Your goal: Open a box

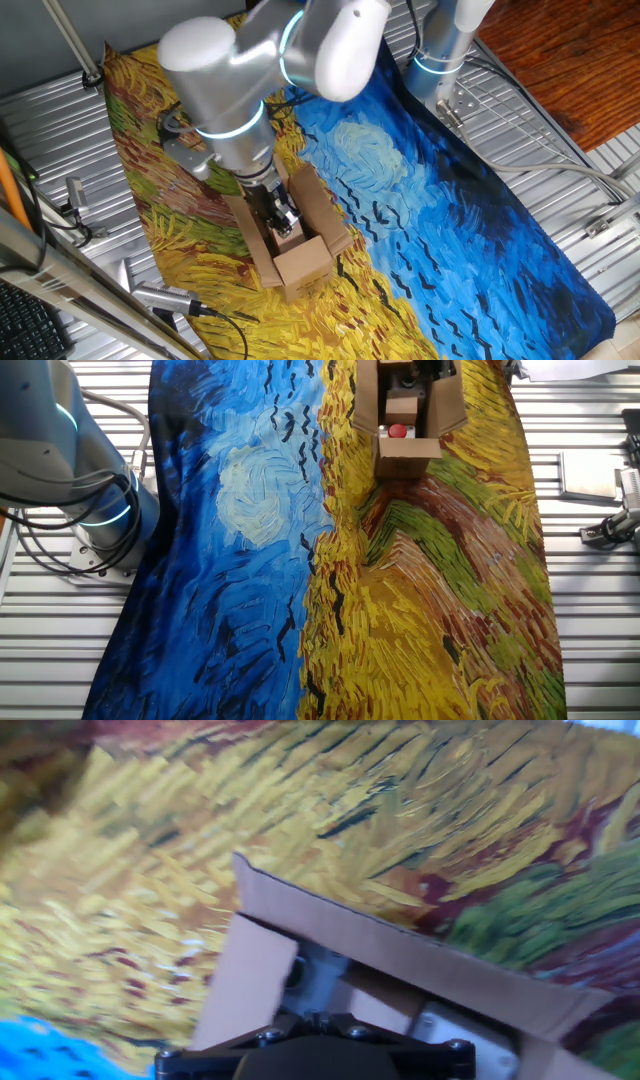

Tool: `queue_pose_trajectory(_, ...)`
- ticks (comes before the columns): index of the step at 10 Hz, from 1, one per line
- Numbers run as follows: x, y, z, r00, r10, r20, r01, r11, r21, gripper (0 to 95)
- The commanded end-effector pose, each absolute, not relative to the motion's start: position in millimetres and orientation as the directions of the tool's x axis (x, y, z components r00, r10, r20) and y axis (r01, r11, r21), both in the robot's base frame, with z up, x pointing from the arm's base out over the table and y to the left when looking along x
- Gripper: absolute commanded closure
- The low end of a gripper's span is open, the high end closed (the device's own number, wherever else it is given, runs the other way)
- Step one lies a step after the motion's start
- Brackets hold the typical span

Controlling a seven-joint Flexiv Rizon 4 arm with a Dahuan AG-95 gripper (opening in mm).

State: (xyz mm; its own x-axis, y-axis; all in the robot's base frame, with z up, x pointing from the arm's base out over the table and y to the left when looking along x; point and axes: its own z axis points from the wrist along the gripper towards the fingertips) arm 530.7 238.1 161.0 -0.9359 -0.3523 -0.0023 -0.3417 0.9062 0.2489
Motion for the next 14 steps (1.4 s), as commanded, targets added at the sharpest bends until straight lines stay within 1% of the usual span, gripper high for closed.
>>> queue_pose_trajectory(1,533,235,149,-0.926,-0.377,0.018,-0.368,0.913,0.178,95.0)
queue_pose_trajectory(5,534,258,137,-0.945,-0.326,0.015,-0.317,0.929,0.192,95.0)
queue_pose_trajectory(6,534,264,137,-0.950,-0.312,0.009,-0.303,0.928,0.216,95.0)
queue_pose_trajectory(7,533,269,144,-0.956,-0.295,0.004,-0.284,0.924,0.255,95.0)
queue_pose_trajectory(9,531,273,159,-0.957,-0.290,0.005,-0.277,0.920,0.277,95.0)
queue_pose_trajectory(10,530,278,168,-0.960,-0.281,0.001,-0.267,0.914,0.307,95.0)
queue_pose_trajectory(14,523,294,187,-0.971,-0.240,0.003,-0.223,0.907,0.357,95.0)
